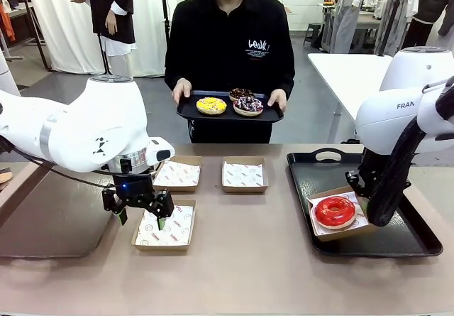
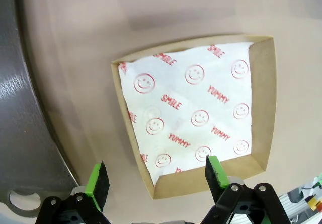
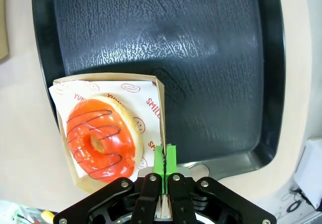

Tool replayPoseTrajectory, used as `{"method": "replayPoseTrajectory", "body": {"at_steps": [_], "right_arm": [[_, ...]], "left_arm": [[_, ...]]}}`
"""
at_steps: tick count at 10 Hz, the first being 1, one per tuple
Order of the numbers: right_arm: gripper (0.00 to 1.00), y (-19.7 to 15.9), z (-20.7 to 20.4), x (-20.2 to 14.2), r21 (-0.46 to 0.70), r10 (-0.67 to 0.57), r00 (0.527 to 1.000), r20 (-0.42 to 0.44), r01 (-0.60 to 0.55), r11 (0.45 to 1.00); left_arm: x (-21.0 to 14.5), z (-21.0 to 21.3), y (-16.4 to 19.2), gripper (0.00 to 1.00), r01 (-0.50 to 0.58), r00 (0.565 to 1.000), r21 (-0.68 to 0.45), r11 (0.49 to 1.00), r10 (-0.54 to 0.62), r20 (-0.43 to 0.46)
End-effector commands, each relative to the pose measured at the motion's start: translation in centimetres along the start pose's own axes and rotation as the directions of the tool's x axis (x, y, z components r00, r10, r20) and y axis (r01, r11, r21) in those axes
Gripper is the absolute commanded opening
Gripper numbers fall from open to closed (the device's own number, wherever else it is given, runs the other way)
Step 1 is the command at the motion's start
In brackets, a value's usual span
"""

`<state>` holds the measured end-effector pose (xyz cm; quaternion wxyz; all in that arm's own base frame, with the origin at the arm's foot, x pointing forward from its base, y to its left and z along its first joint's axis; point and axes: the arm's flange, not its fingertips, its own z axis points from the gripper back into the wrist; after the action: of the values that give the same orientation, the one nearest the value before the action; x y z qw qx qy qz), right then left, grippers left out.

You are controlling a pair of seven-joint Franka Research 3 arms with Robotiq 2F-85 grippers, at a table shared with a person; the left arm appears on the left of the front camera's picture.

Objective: Individually package the donuts and arrange them on the tray.
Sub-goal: Place the picked Paper togo box on the Handle tray while simultaneously picking up another Paper togo box from the table with the other hand.

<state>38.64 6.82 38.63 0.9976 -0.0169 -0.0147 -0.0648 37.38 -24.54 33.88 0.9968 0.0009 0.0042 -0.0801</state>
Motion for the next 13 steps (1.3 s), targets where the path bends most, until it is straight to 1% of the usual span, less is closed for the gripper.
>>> {"method": "replayPoseTrajectory", "body": {"at_steps": [1,3,4,8,11,13], "right_arm": [[0.01,0.1,-0.2,0.0,-0.016,-0.008,1.0,-0.003,0.008,1.0],[0.01,0.1,-0.2,0.0,-0.015,-0.009,1.0,-0.004,0.009,1.0],[0.01,0.1,-0.3,0.0,-0.016,-0.008,1.0,-0.006,0.008,1.0],[0.01,0.2,-0.3,0.1,-0.019,-0.011,1.0,-0.009,0.011,1.0],[0.01,0.2,-0.3,0.2,-0.024,-0.01,1.0,-0.015,0.01,1.0],[0.01,0.1,-0.4,0.3,-0.021,-0.013,1.0,-0.019,0.012,1.0]], "left_arm": [[0.4,-1.2,0.1,1.0,-0.073,0.994,0.059,0.996,0.067,0.092],[0.8,-1.9,0.7,1.0,-0.112,0.987,0.043,0.993,0.107,0.119],[1.1,-2.3,1.1,1.0,-0.123,0.986,0.038,0.992,0.118,0.119],[1.4,-2.5,1.5,1.0,-0.134,0.983,0.006,0.991,0.132,0.126],[1.5,-2.4,1.6,1.0,-0.148,0.981,0.003,0.989,0.146,0.125],[1.5,-2.5,1.6,0.93,-0.144,0.982,0.002,0.99,0.143,0.12]]}}
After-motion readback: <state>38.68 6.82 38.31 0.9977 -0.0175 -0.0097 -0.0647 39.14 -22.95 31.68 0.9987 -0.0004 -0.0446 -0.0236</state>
